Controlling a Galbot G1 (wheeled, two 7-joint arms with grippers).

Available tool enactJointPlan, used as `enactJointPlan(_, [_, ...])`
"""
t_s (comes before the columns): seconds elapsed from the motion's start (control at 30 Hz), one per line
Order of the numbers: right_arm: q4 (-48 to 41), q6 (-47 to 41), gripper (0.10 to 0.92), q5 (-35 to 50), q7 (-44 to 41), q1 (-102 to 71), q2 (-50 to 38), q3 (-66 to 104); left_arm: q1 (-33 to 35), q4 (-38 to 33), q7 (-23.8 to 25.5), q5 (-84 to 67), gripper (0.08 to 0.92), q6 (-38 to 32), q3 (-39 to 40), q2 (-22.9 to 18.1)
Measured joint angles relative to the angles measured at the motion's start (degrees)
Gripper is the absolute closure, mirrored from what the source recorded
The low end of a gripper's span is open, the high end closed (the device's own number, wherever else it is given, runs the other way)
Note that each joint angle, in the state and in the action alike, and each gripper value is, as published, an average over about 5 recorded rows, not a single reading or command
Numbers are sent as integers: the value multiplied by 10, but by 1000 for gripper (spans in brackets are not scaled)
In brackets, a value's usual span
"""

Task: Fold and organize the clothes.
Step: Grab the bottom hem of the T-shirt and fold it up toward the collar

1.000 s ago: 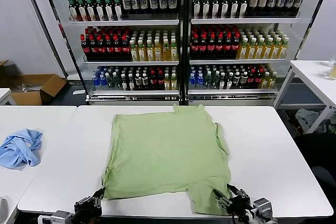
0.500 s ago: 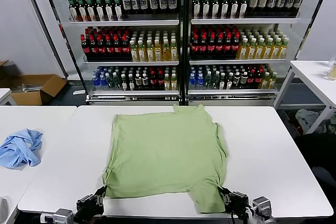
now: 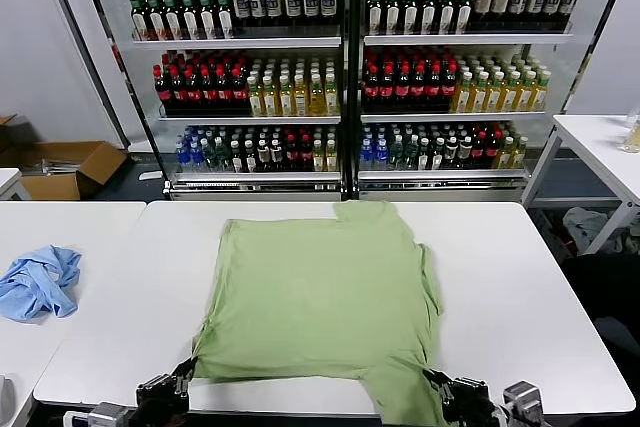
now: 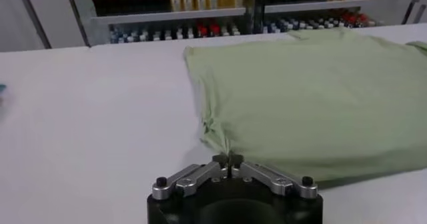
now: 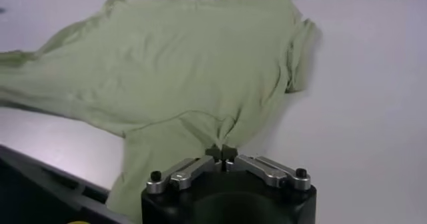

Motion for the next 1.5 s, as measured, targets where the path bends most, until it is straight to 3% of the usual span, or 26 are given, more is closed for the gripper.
enactJointPlan(0.27, [18,-2,915,15,6,14,-7,21,31,-34,-2,-19,915,11,-46,21])
enactJointPlan(0.47, [-14,-3,915,21,20,90,-1,0,-15,-18,-2,-42,915,2,-47,36])
enactJointPlan(1.03, [-155,3,915,-28,28,292,56,-120,-231,159,8,-33,915,-50,60,22])
enactJointPlan(1.5, [-220,11,915,-74,25,354,89,-182,-349,287,33,-3,915,-78,112,15])
